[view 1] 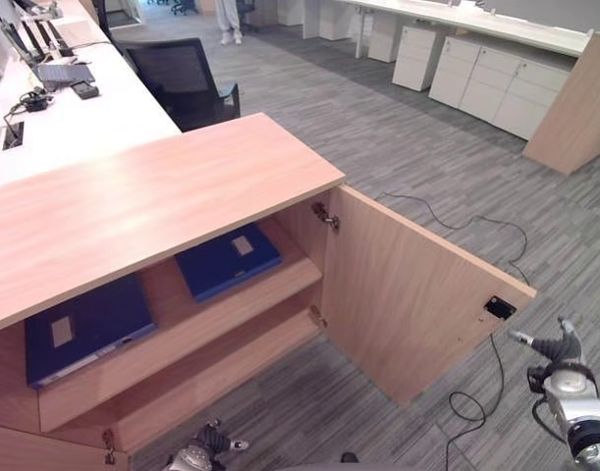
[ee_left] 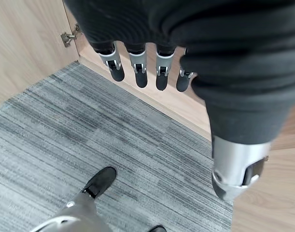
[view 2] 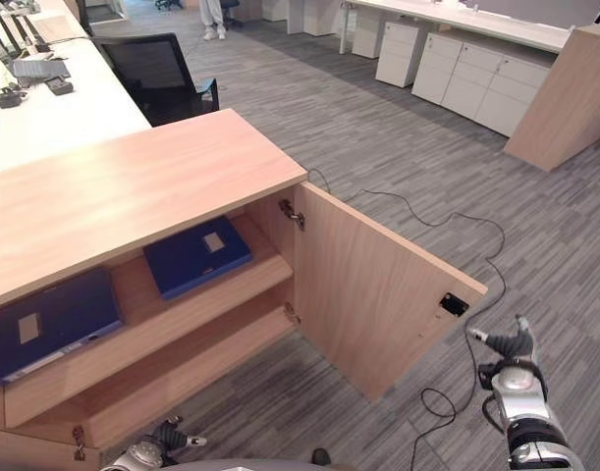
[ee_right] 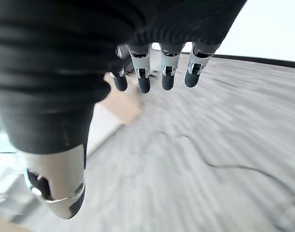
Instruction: Put the empty folder in the office cabinet
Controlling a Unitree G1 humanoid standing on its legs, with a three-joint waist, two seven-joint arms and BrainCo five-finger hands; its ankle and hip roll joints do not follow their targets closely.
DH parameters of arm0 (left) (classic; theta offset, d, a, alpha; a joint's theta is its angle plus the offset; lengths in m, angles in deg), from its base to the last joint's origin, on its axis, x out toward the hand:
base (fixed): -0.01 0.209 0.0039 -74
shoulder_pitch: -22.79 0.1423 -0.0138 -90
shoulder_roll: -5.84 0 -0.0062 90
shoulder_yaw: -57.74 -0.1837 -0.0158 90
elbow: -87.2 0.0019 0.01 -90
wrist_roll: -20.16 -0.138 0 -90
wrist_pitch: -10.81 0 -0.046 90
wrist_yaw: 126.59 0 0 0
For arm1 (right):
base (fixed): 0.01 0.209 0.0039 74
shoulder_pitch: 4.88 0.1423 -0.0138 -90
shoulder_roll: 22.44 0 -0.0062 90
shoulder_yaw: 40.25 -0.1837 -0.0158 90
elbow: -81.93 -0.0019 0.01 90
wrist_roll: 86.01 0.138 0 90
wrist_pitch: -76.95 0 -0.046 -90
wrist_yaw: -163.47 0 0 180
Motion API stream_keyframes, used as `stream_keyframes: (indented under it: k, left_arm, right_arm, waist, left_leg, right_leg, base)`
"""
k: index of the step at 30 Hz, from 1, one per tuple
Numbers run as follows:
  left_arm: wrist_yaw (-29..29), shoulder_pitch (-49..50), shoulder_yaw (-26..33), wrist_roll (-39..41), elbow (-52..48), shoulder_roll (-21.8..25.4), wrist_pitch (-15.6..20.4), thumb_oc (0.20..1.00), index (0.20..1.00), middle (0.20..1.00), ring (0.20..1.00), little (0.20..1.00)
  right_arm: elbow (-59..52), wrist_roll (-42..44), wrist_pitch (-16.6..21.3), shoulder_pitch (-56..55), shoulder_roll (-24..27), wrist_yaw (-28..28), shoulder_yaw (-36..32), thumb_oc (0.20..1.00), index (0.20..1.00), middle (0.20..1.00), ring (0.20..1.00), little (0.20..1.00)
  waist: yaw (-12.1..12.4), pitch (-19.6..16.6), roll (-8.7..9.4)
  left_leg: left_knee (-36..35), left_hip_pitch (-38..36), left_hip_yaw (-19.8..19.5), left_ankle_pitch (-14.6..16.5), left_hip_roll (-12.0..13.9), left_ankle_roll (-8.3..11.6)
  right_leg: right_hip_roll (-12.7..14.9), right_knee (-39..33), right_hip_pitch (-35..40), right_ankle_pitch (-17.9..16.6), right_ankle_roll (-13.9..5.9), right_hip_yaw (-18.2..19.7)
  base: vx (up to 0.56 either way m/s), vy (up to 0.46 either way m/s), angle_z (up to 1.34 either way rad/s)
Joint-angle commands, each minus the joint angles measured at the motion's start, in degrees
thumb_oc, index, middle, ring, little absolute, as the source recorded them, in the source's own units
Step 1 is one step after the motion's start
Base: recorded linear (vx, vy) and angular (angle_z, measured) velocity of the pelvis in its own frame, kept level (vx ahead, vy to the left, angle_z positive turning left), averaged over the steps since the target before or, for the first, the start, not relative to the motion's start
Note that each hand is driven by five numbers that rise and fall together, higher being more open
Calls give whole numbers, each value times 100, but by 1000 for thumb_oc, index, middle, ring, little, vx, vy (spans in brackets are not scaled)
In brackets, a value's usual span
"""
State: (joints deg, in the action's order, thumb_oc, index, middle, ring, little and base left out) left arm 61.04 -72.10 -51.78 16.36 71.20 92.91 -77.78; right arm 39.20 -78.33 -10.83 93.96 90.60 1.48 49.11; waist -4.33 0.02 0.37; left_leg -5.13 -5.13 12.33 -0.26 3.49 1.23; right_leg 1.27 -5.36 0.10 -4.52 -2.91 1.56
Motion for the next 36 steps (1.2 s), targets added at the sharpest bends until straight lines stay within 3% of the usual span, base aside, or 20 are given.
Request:
stream_keyframes:
  k: [1,11,15,18,24,31,36]
  left_arm:
    - [31,-266,259,-201,264,-91,68,1000,1000,1000,1000,1000]
    - [-47,-181,254,-166,270,-112,76,1000,1000,1000,1000,1000]
    - [-131,-136,346,-166,249,-125,76,1000,1000,1000,1000,1000]
    - [-171,-122,385,-178,230,-123,71,1000,1000,1000,1000,1000]
    - [-235,-116,481,-177,228,-201,66,1000,1000,1000,1000,1000]
    - [-91,-84,984,322,382,-148,-15,1000,1000,1000,1000,1000]
    - [30,145,1482,655,555,-11,-61,1000,1000,1000,1000,1000]
  right_arm:
    - [75,-267,231,342,167,186,-107,1000,1000,1000,1000,1000]
    - [-323,-17,471,672,55,-242,353,1000,1000,1000,1000,1000]
    - [-1438,387,718,537,-154,-1079,989,1000,1000,1000,1000,1000]
    - [-1893,632,789,366,-201,-1386,1172,1000,1000,1000,1000,1000]
    - [-3502,1815,945,41,-776,-2389,2238,1000,1000,1000,1000,1000]
    - [-4557,2636,688,549,-1378,-3051,3830,1000,1000,1000,1000,1000]
    - [-4450,2648,545,785,-1398,-3162,4228,1000,1000,1000,1000,1000]
  waist:
    - [68,-36,244]
    - [180,-63,250]
    - [198,-65,239]
    - [197,-71,237]
    - [208,-68,230]
    - [369,-9,283]
    - [516,42,330]
  left_leg:
    - [13,28,-221,406,-322,-161]
    - [13,48,-270,346,-329,-130]
    - [13,53,-253,309,-332,-96]
    - [13,59,-248,300,-328,-84]
    - [13,84,-205,273,-317,-57]
    - [13,158,-249,210,-303,-46]
    - [13,215,-340,165,-310,-38]
  right_leg:
    - [-158,42,1,297,-240,-189]
    - [-147,39,57,336,-225,-266]
    - [-163,46,72,377,-210,-265]
    - [-166,48,69,386,-207,-268]
    - [-166,45,49,405,-194,-263]
    - [-136,36,-4,366,-196,-358]
    - [-93,37,-15,347,-199,-475]
  base:
    - [0,0,0]
    - [0,0,0]
    - [0,0,0]
    - [0,0,0]
    - [-1,0,-1]
    - [-5,9,1]
    - [-2,19,11]
